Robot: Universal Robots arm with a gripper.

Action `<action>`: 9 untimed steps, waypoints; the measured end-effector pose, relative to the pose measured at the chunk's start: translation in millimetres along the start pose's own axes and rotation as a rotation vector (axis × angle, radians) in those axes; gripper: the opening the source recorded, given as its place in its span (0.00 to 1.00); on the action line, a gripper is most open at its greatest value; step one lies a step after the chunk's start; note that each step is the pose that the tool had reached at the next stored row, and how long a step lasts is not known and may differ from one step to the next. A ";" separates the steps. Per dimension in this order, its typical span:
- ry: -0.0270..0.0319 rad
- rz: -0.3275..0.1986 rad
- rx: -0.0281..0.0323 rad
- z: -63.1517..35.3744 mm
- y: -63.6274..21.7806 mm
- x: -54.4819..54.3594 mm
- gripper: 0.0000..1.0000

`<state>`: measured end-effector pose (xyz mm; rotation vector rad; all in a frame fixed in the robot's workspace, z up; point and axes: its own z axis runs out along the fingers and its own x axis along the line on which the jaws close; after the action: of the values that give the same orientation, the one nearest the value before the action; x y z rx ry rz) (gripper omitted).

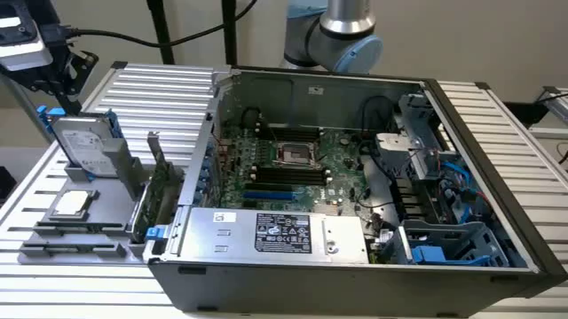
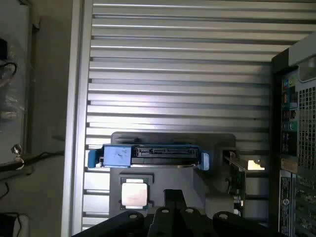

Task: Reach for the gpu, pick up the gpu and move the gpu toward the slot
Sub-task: 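Reach for the gpu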

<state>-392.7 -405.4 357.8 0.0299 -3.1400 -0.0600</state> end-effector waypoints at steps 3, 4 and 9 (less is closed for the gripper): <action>0.0000 0.000 0.0000 0.0 0.0 0.0 0.11; 0.0000 0.000 0.0000 0.0 0.0 0.0 0.11; 0.0000 0.000 0.0000 0.0 0.0 0.0 0.11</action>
<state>-392.7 -405.4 357.8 0.0300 -3.1400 -0.0600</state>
